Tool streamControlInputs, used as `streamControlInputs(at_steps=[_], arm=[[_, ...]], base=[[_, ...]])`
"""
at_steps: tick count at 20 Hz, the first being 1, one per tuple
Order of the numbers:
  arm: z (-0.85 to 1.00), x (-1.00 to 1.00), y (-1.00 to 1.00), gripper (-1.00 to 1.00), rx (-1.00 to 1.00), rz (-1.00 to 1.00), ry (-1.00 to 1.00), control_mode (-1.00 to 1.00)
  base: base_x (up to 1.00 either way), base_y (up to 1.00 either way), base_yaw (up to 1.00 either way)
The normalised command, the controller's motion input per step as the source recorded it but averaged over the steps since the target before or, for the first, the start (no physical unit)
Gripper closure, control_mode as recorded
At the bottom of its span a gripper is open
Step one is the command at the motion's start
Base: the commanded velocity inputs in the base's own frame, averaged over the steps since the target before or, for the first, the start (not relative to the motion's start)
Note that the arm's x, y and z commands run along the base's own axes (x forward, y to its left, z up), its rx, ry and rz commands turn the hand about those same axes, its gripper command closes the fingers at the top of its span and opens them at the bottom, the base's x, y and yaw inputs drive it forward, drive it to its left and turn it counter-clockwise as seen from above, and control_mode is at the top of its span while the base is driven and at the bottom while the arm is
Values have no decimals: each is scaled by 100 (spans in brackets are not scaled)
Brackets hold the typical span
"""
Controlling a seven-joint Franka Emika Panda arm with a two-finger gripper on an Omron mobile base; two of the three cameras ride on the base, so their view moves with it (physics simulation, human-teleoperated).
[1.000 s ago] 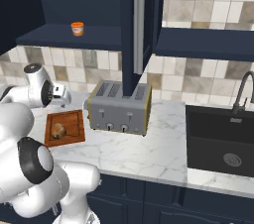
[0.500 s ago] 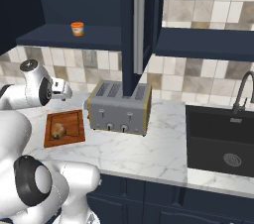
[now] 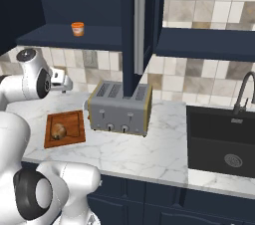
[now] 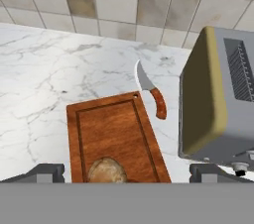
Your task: Pick the bread, place it on the cutting board, pick the jam, place it on the counter, and close the cabinet.
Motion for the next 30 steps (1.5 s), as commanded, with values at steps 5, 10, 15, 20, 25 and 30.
streamControlInputs(at_steps=[5,10,15,20,25,30], arm=[[49,-14,-11,-100,0,0,-2,-100],[35,-9,-16,-100,3,0,0,-100],[23,0,-14,-100,2,0,0,-100],[19,0,-12,-100,0,0,-4,-100],[25,0,-11,-100,0,0,-10,-100],[28,0,-3,-100,0,0,-12,-100]], base=[[0,0,0],[0,0,0],[0,0,0],[0,0,0],[0,0,0],[0,0,0]])
